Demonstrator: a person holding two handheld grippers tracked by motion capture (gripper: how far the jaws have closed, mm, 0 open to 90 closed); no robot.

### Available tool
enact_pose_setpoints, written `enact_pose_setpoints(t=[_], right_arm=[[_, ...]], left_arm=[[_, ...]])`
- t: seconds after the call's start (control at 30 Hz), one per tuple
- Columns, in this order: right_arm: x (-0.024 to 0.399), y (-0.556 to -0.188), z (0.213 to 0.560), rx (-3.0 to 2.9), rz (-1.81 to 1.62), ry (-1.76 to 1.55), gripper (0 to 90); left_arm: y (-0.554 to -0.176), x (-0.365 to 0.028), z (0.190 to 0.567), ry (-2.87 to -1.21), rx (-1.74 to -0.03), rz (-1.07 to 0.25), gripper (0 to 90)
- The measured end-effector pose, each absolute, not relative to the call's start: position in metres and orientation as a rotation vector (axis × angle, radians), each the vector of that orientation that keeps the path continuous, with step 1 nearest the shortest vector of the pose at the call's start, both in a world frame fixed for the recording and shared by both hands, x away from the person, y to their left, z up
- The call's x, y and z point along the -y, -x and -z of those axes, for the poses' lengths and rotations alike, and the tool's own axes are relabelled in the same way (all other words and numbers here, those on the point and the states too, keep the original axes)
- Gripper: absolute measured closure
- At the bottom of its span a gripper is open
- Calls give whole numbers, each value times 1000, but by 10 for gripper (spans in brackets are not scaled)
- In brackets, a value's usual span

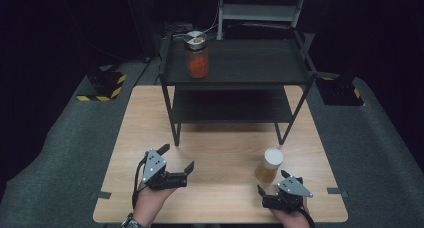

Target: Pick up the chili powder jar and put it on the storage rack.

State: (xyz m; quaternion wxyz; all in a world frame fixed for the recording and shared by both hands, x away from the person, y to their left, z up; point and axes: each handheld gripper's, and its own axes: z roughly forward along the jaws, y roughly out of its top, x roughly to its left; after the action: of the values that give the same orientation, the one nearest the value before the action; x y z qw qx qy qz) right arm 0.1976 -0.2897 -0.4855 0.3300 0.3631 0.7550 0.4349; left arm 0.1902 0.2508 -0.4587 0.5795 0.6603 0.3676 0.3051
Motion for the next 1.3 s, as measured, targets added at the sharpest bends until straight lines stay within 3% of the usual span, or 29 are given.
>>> enact_pose_setpoints(t=[0.77,1.3], right_arm=[[289,-195,487,-1950,-1141,-958,3],[288,-194,488,-1940,-1140,-961,3]], left_arm=[[-185,-265,510,-1654,-966,-664,4],[-187,-254,509,-1783,-985,-723,4]])
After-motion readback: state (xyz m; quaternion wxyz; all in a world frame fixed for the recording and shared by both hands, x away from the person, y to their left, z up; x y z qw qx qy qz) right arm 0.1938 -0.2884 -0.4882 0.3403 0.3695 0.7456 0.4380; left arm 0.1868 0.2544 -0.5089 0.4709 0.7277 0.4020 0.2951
